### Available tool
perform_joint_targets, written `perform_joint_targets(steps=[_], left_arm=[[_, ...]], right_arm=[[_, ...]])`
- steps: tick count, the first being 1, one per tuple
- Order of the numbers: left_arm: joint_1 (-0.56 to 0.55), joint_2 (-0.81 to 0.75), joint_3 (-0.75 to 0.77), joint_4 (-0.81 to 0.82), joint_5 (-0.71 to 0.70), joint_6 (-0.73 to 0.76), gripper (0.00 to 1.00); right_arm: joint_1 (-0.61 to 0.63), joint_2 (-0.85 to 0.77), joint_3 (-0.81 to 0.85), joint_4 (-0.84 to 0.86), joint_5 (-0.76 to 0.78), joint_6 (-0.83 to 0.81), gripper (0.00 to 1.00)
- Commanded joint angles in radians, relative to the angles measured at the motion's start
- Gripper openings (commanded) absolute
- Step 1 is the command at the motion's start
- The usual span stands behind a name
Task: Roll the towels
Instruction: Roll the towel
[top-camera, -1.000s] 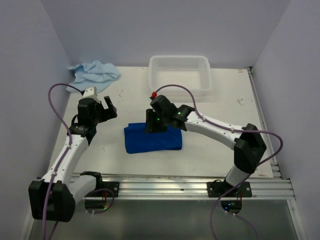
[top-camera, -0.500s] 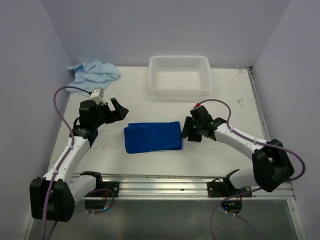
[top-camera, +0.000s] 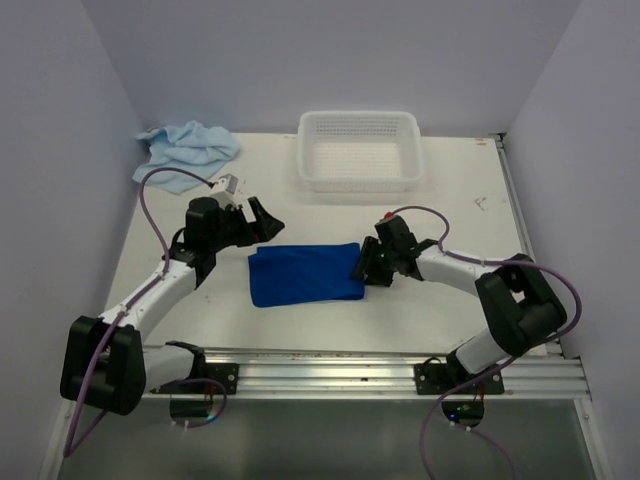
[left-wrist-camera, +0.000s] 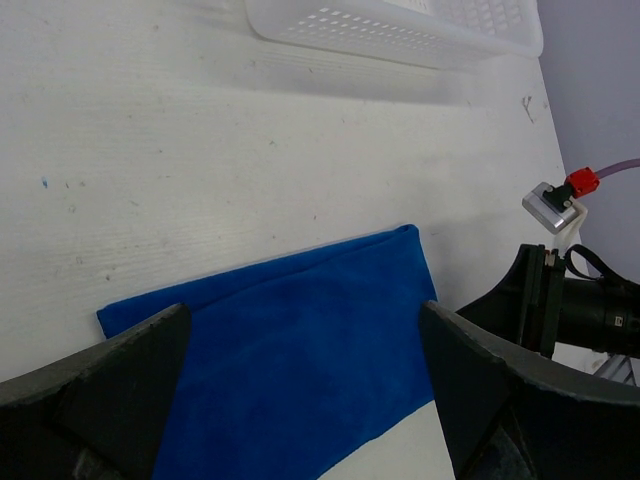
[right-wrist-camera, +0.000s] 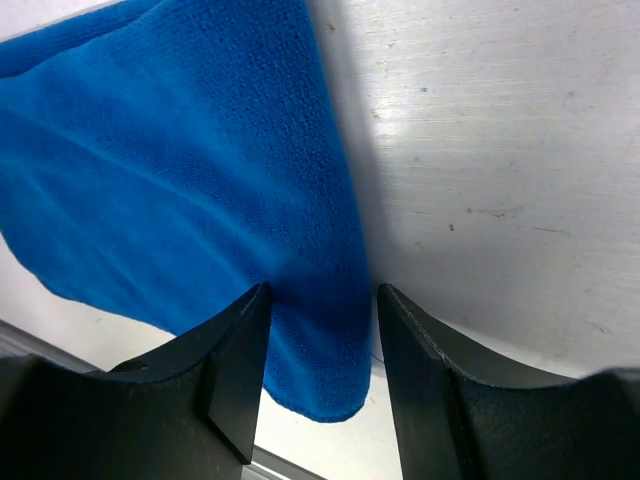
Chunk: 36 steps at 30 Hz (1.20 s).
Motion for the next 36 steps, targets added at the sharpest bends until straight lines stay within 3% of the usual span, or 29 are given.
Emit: perform_joint_targets(steps=[1,11,15,17,21,25,26,28,29,30,33,36], left_arm=[[-0.013,0.011,0.035,0.089,-0.004,-0.027,1.0],[-0.044,0.048,0.023,0.127,-0.01,-0.056,0.99],[-0.079,0.05,0.02,0.153,-0.021,-0.085,1.0],[-0.108,0.065,0.029,0.159,-0.029,-0.117,1.0],[-0.223,0.154,0.026,0.216,0.009,-0.237,0.99],[-0.254,0.234,-0.037,0.391,0.086,-0.348,0.99],[-0.26,0.248,-0.032,0.403,0.083,-0.352,0.95],[-0.277,0.261,-0.013,0.417,0.088,-0.355,0.74],[-0.282,0.283,-0.006,0.437,0.094,-0.369,0.61],[-0.283,0.295,0.003,0.452,0.108,-0.38,0.36],[-0.294,0.353,0.033,0.518,0.143,-0.424,0.01],[-0.331,0.418,0.085,0.535,0.149,-0.446,0.0]], right_arm=[[0.0,0.005,-0.038,0.058,-0.022,0.03,0.51],[0.0,-0.071,-0.121,0.043,-0.007,0.041,0.47],[0.001,-0.052,-0.11,0.035,0.016,0.018,0.31],[0.003,-0.039,-0.095,0.031,0.025,0.005,0.15],[0.001,-0.053,-0.089,0.047,0.053,-0.022,0.01],[0.003,-0.108,-0.098,0.031,0.068,-0.03,0.0],[0.004,-0.117,-0.101,0.023,0.071,-0.031,0.0],[0.001,-0.13,-0.102,0.014,0.073,-0.034,0.0],[0.004,-0.14,-0.105,0.009,0.074,-0.036,0.0],[0.004,-0.142,-0.107,0.011,0.074,-0.034,0.0],[0.003,-0.147,-0.11,0.011,0.074,-0.034,0.0],[0.003,-0.15,-0.113,0.009,0.08,-0.038,0.0]])
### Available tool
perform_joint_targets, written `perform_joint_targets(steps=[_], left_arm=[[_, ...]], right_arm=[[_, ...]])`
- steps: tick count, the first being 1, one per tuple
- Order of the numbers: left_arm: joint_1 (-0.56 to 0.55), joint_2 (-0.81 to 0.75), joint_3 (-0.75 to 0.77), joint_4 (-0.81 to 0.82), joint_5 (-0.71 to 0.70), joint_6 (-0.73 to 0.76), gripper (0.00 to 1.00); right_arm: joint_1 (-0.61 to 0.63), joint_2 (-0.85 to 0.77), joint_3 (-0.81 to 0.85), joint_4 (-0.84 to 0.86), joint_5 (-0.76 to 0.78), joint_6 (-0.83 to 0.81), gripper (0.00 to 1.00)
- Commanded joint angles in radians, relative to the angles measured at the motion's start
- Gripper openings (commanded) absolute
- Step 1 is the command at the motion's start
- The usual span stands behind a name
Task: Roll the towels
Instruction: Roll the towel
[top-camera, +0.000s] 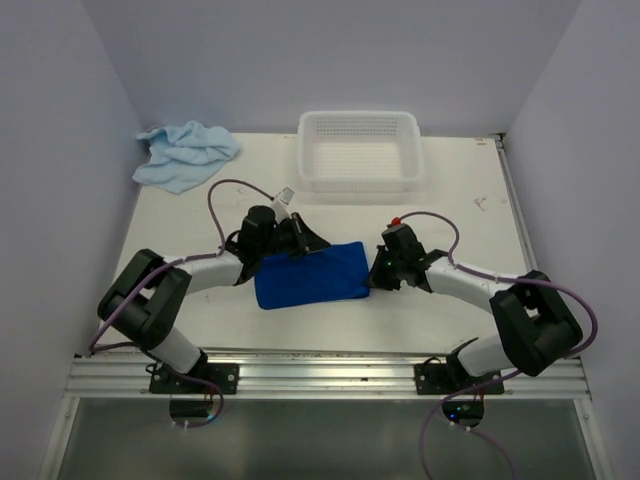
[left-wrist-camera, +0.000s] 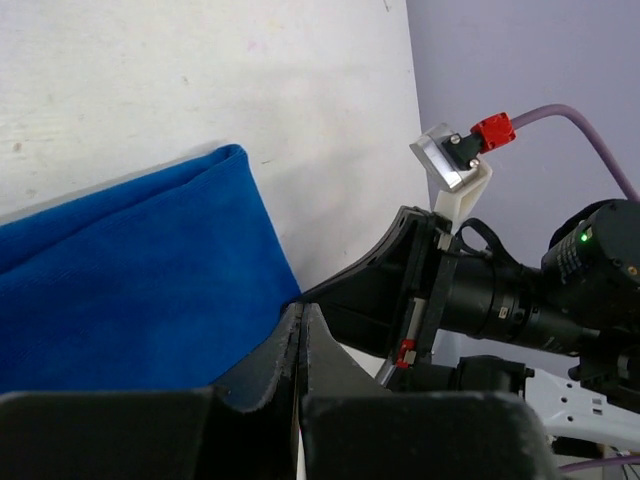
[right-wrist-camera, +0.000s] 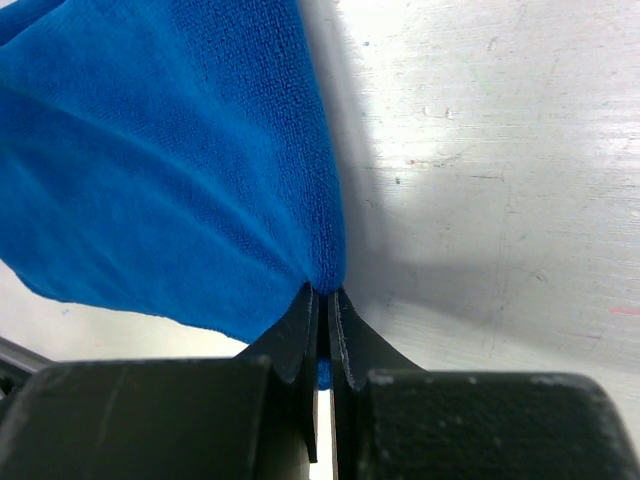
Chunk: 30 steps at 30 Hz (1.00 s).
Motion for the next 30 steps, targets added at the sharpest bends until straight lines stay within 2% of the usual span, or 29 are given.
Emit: perform_joint_targets(steps=[1,7,18,24,30], left_arm=[[-0.049,0.064,0.085,0.119,0.039,-0.053,0.0],[-0.129,0.225,0.147,0.159,0.046,-0.109,0.0],[-0.159,0.376,0.259,-0.036,-0.072,-0.007,0.0],[-0.159,0.411,0.279,-0.093,-0.124,0.017,0.0],[-0.159,0.443,0.263,-0.082,-0.136,0.008,0.0]], right_arm=[[0.001,-0.028,-0.007,-0.025,0.039,-0.022,0.0],[0.008,-0.053,-0.006,-0.037,0.076,-0.061,0.0],[0.036,-0.12,-0.041,0.002,0.105,-0.098,0.0],[0.129,-0.149,-0.026,-0.023,0.231,-0.161,0.0],[0.208,-0.143,0.008,-0.054,0.332,-0.189,0.0]])
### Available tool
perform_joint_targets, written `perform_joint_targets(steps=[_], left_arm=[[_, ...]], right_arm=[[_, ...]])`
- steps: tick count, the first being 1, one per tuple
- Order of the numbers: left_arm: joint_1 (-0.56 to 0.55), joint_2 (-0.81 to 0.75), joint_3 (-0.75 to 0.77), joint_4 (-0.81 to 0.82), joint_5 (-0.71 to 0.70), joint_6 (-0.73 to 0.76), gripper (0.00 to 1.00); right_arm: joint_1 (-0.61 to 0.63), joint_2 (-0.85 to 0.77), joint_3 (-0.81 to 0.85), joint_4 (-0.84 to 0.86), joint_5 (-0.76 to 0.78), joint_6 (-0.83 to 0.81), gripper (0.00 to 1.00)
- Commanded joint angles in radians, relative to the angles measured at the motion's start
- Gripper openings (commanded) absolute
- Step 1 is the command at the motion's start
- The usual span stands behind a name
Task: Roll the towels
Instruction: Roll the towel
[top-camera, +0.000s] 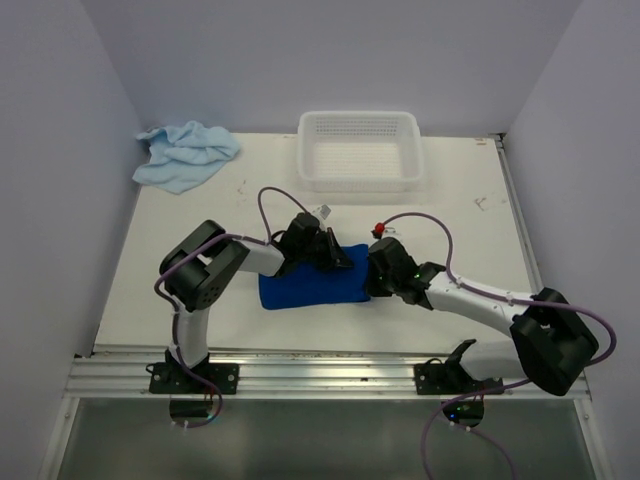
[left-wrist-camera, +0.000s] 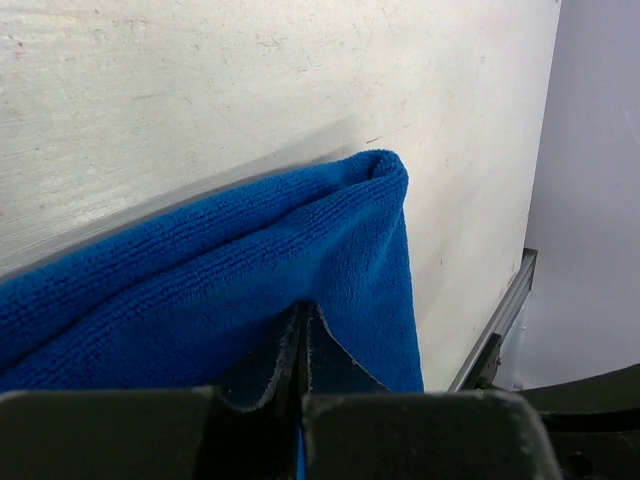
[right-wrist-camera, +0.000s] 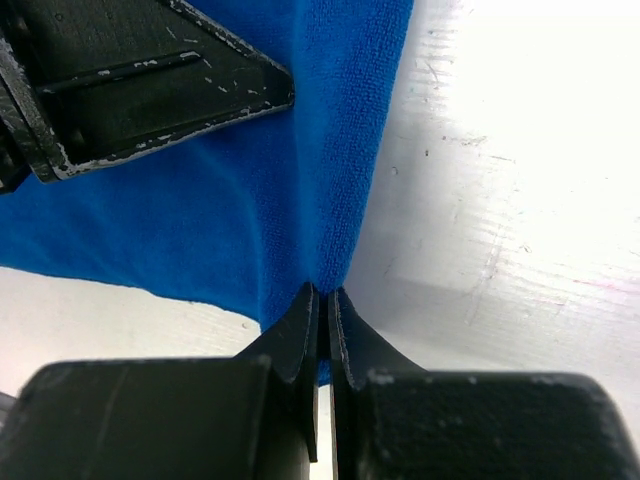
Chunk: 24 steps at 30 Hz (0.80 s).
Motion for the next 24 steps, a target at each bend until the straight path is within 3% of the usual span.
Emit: perform_joint_targets(steps=[1,9,24], left_arm=[[-0.003,0.03,0.012,-0.012,-0.05,0.026,0.0],[-0.001,0.018,-0.002,0.007,-0.061,0.026,0.0],[0.0,-0.082,-0.088,0.065,-0.09,0.019,0.0]], right_arm=[[0.038,-0.019,0.044,-0.025,0.11,-0.038,0.0],[0.078,0.0,0.107,-0.059,0.175,-0.08,0.0],[0.148,0.104,0.187,-0.039,0.118,-0.114,0.0]])
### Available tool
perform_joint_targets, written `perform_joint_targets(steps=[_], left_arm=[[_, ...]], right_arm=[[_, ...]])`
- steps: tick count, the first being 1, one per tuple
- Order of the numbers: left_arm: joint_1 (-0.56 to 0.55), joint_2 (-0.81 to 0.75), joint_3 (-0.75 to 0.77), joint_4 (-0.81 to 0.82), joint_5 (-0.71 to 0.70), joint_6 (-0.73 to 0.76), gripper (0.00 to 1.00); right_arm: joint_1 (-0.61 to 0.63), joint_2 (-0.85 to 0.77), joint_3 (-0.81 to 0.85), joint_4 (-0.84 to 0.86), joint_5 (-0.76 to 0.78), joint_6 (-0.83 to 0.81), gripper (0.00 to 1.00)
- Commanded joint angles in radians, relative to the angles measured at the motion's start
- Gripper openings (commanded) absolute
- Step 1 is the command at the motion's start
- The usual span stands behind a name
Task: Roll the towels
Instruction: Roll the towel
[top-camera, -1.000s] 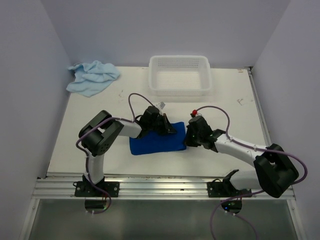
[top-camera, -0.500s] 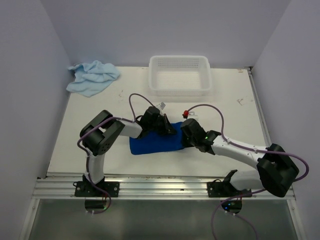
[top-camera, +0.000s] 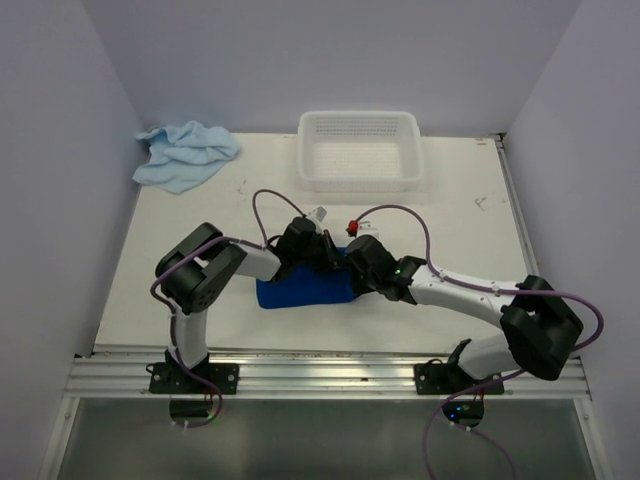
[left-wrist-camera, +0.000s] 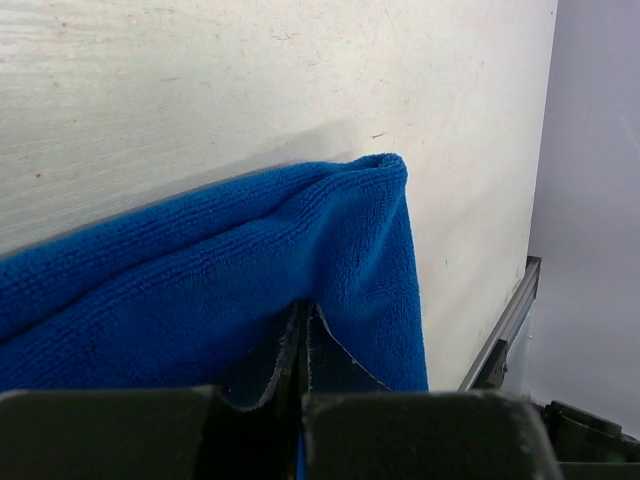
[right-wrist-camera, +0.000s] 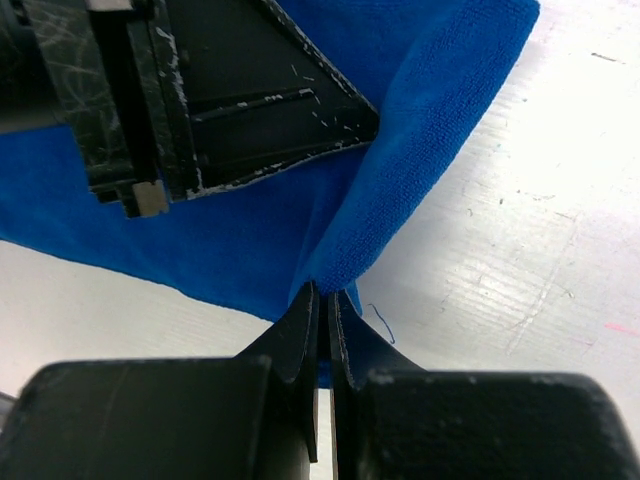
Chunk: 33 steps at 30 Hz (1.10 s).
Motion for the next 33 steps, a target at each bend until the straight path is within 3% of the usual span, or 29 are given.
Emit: perform_joint_targets(steps=[1,9,13,19,23,33], left_arm=[[0.006,-0.071,-0.028,-0.011,-0.062,0.021,0.0],[0.052,-0.223,0.008,-0.086,-0.1,0.101,0.0],[0.058,-0.321,0.027,-0.21,-0.125,0.179,0.0],[0.064,-0.467,-0.161,-0.275,-0.162,0.226,0.0],[0.064,-0.473,-0.27,-0.222,-0.131,0.216,0.0],[0.062,-0.384,-0.251,-0.177,-0.096,0.237,0.0]], right_arm=[[0.014,0.012,0.038,0.011,0.01,-0.009,0.0],[0.014,0.01,0.035,-0.056,0.076,0.028,0.0],[0.014,0.021,0.039,-0.066,0.085,0.043,0.0],[0.014,0.021,0.047,-0.07,0.084,0.038,0.0],[0.012,0.019,0.053,-0.066,0.08,0.034,0.0],[0.014,0.038,0.087,-0.041,0.03,0.019,0.0]])
